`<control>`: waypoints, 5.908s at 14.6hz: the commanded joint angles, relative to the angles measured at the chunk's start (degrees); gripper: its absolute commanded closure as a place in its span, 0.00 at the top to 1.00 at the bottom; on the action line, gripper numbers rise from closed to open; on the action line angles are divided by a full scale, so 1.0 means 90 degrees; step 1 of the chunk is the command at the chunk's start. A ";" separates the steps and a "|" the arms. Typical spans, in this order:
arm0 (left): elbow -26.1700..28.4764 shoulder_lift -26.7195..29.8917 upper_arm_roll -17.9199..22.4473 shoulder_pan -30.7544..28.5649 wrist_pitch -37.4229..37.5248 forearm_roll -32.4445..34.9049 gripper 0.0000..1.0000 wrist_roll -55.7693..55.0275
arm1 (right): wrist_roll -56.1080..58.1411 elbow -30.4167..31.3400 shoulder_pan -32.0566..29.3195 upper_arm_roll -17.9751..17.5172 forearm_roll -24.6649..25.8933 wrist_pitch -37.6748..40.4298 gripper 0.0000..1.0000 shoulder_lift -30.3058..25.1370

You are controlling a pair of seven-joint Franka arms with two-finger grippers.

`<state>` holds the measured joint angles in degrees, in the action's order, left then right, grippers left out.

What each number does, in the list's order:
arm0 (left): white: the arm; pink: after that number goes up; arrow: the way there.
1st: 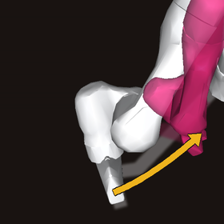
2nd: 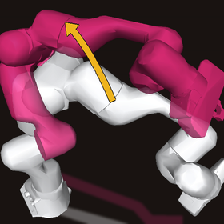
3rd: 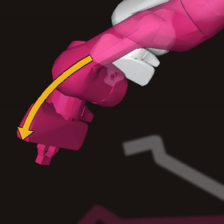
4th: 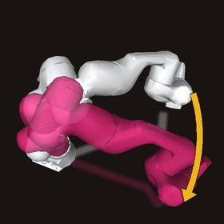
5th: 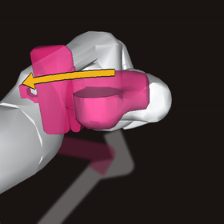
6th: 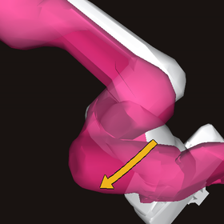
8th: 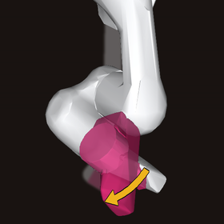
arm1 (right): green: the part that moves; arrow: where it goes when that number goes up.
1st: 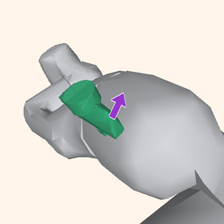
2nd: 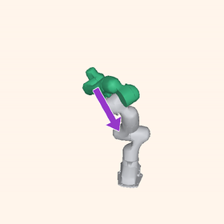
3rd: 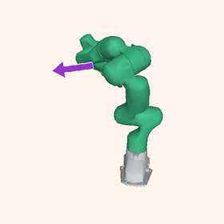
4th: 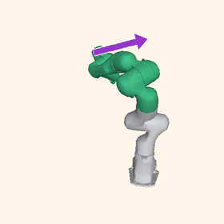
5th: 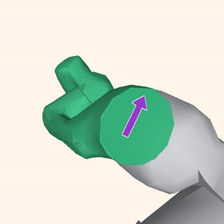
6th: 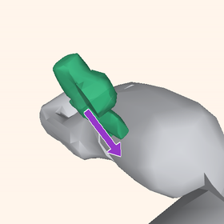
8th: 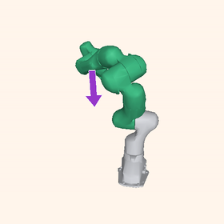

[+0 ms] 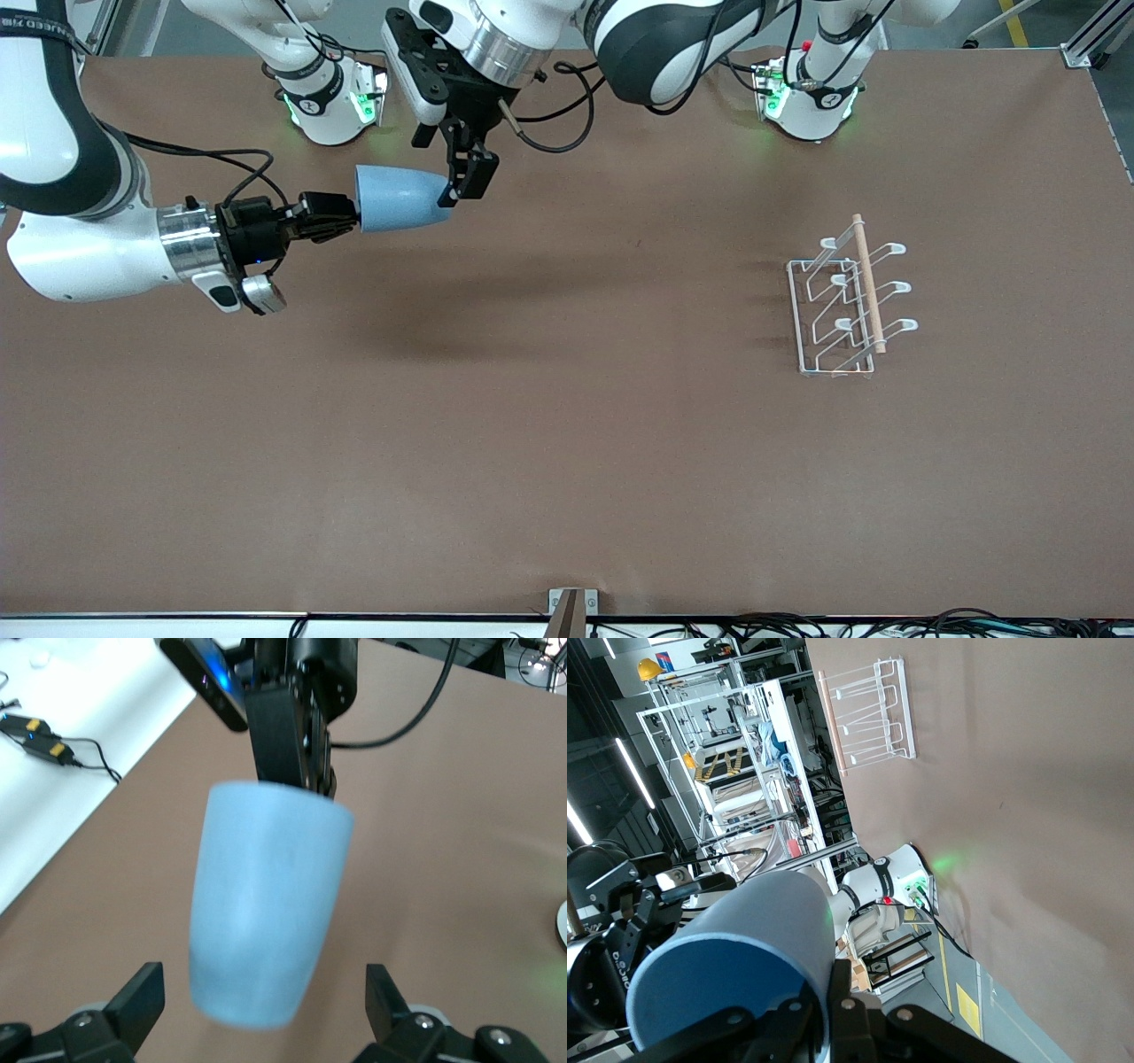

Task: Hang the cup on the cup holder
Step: 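Bring the left gripper to the cup held by the right gripper, then grasp the cup with the left gripper and open the right gripper, then carry the cup with the left gripper to the cup holder hooks, then hang the cup on a hook and open the left gripper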

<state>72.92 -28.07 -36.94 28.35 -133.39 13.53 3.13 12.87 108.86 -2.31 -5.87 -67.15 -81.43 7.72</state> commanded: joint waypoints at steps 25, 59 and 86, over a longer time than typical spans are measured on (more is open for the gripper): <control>-0.0221 -0.0065 0.1545 0.1177 0.0900 0.0176 0.64 0.0199 | -0.0238 0.0131 0.0150 0.0125 0.0204 -0.0180 1.00 -0.0438; 0.2005 -0.0240 0.1546 -0.2164 0.5846 0.5303 0.65 0.4486 | -0.2369 -0.2623 0.0111 0.0076 0.7256 -0.0473 1.00 -0.1327; 0.3158 -0.0474 0.1526 -0.1939 0.6149 0.5664 0.65 0.3060 | -0.1547 -0.2857 -0.0173 0.0086 0.7275 -0.0425 1.00 -0.0946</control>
<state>100.89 -32.11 -22.91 10.80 -78.73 63.21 31.61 -0.91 83.92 -3.05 -4.60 -2.29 -85.84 -1.13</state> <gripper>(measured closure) 0.211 0.000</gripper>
